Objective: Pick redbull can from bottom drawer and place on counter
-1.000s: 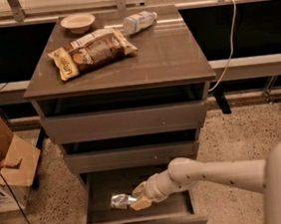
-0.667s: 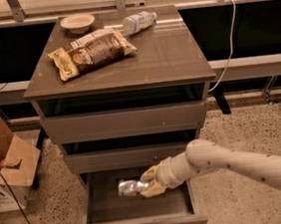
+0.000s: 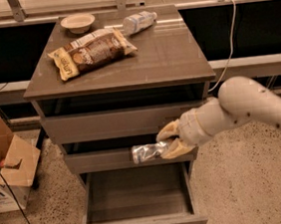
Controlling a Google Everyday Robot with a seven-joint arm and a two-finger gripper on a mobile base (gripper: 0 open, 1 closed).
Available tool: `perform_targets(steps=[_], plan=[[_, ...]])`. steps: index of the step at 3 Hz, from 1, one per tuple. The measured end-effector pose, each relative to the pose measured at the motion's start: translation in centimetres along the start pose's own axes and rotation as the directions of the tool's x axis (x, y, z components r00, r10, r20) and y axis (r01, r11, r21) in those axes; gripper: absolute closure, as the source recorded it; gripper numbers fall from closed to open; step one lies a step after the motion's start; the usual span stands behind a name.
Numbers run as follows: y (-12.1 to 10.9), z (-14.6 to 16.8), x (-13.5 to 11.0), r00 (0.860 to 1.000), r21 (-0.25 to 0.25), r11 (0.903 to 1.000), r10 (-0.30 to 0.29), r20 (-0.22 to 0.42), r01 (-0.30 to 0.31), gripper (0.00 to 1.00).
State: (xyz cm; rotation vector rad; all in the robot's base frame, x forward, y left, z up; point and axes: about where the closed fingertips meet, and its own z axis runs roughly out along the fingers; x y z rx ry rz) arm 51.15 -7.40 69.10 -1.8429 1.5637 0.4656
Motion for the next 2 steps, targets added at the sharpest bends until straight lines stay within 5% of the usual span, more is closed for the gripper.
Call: perform_targets(steps=[1, 2], plan=[[-3.5, -8.9, -5.8, 0.979, 0.040, 0.9844, -0.166, -0.115, 0.171, 1.00], [-4.7, -11.5, -7.7, 0.971, 0.058, 0.9763, -0.199, -0.135, 0.208, 1.00]])
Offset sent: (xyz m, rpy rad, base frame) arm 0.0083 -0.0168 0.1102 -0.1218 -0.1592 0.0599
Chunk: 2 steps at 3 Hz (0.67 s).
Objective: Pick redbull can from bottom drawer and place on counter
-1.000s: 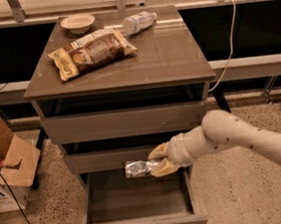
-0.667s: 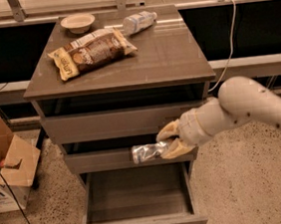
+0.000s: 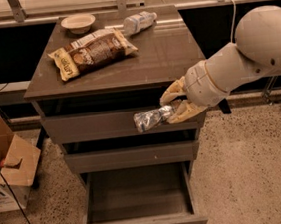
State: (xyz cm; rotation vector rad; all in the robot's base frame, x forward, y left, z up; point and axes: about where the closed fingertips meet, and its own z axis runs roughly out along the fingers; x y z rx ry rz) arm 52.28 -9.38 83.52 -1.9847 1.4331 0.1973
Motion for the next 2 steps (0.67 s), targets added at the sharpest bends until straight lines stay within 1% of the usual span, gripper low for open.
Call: perform_targets(steps=[1, 2], plan=[[-0.7, 0.7, -0.6, 1.000, -0.013, 0.9999, -0.008, -0.006, 0.008, 1.00], [-4.0, 0.2, -1.4, 0.999, 0.018, 0.9995, -0.025, -0.031, 0.025, 1.00]])
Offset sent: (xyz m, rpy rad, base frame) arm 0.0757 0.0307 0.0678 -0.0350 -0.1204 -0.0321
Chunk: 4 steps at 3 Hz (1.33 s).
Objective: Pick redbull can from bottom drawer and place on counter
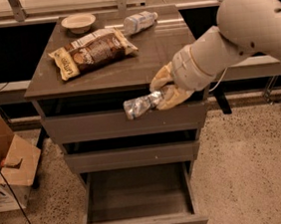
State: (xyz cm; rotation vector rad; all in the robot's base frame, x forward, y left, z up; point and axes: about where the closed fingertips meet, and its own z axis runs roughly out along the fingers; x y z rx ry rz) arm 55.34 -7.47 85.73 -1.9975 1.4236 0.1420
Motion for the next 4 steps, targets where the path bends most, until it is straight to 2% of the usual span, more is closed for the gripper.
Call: perform_targets(steps=[1, 2, 3, 4], plan=[[-5.3, -1.5, -0.5, 0.999, 0.072, 0.9973, -0.015, -0.030, 0.018, 1.00], [-10.9, -2.9, -0.1, 0.999, 0.150, 0.9886, -0.005, -0.054, 0.013, 1.00], [-15.6, -3.0, 1.8, 0.996, 0.196, 0.9804, 0.039, -0.079, -0.023, 0.88], [-18.5, -2.0, 4.0, 0.993, 0.213, 0.9750, 0.083, -0.085, -0.063, 0.66]])
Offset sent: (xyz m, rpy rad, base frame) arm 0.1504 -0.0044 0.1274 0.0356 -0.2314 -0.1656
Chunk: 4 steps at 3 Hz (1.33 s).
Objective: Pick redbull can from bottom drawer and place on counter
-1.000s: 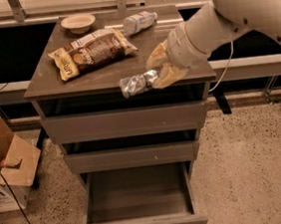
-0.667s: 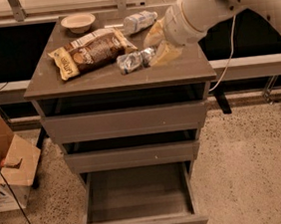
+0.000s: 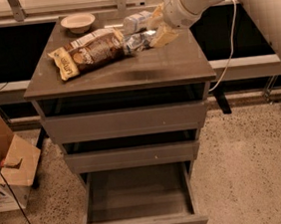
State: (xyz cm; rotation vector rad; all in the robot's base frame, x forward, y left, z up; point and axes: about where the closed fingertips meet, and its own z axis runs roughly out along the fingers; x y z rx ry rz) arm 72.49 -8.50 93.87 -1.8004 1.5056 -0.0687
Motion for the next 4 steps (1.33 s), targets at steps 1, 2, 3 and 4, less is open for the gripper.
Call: perform_targets(steps=[1, 2, 3, 4], plan=[[-1.12, 2.04, 1.51, 0.999, -0.025, 0.9984, 0.051, 0.003, -0.051, 0.42], [-1.41, 2.22, 1.63, 0.999, -0.023, 0.9983, 0.054, 0.005, -0.054, 0.19], [-1.31, 2.58, 1.57, 0.999, -0.028, 0.9982, 0.054, 0.007, -0.054, 0.00], [-1.30, 2.62, 1.57, 0.999, -0.028, 0.9982, 0.054, 0.007, -0.054, 0.00]])
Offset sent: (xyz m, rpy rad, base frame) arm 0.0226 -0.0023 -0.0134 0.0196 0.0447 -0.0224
